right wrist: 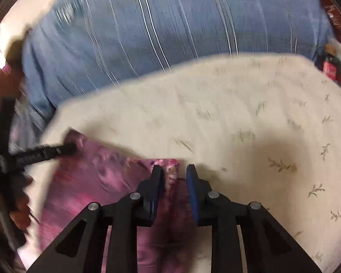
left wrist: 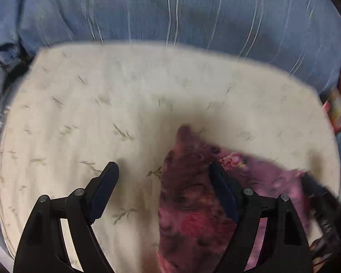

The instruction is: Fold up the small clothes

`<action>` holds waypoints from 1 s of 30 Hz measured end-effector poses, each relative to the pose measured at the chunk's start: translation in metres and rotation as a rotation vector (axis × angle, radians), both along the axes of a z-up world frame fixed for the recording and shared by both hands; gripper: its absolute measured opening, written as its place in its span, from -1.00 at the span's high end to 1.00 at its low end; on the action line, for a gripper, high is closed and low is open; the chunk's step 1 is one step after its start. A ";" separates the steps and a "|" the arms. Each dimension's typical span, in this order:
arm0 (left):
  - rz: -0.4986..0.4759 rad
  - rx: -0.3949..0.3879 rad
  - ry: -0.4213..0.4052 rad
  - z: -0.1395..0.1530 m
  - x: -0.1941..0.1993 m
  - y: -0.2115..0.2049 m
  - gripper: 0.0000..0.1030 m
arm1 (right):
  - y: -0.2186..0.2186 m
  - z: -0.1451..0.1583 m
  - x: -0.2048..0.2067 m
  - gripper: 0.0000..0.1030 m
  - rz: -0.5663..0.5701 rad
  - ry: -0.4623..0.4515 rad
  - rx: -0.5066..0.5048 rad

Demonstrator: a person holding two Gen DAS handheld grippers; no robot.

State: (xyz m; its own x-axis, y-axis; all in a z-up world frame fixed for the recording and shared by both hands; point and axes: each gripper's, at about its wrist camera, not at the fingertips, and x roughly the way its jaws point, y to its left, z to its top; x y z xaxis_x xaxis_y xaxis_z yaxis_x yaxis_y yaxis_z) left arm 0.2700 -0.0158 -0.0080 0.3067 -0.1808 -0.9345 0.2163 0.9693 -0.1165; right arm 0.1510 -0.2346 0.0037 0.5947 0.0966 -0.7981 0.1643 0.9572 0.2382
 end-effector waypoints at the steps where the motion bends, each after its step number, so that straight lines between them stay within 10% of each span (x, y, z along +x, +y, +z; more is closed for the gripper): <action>1: 0.020 -0.029 -0.012 0.005 -0.001 0.005 -0.61 | -0.001 0.003 0.000 0.44 -0.004 -0.002 -0.008; 6: -0.023 -0.161 -0.052 0.045 -0.044 0.033 -0.59 | -0.002 0.041 -0.043 0.37 0.142 -0.117 0.183; 10: -0.101 -0.122 -0.078 0.038 -0.102 0.039 -0.59 | 0.022 0.022 -0.075 0.34 0.250 -0.064 0.130; 13: -0.101 -0.078 -0.041 0.010 -0.119 0.038 -0.63 | 0.037 0.006 -0.087 0.32 0.244 -0.049 -0.015; 19: -0.067 -0.155 -0.071 0.044 -0.156 0.068 -0.61 | 0.038 0.042 -0.139 0.24 0.243 -0.108 0.049; 23: -0.096 -0.111 -0.035 0.011 -0.189 0.067 -0.67 | 0.044 0.005 -0.153 0.11 0.245 0.006 0.015; 30: -0.078 -0.153 -0.067 0.032 -0.200 0.086 -0.70 | -0.005 0.007 -0.161 -0.19 0.066 -0.033 0.233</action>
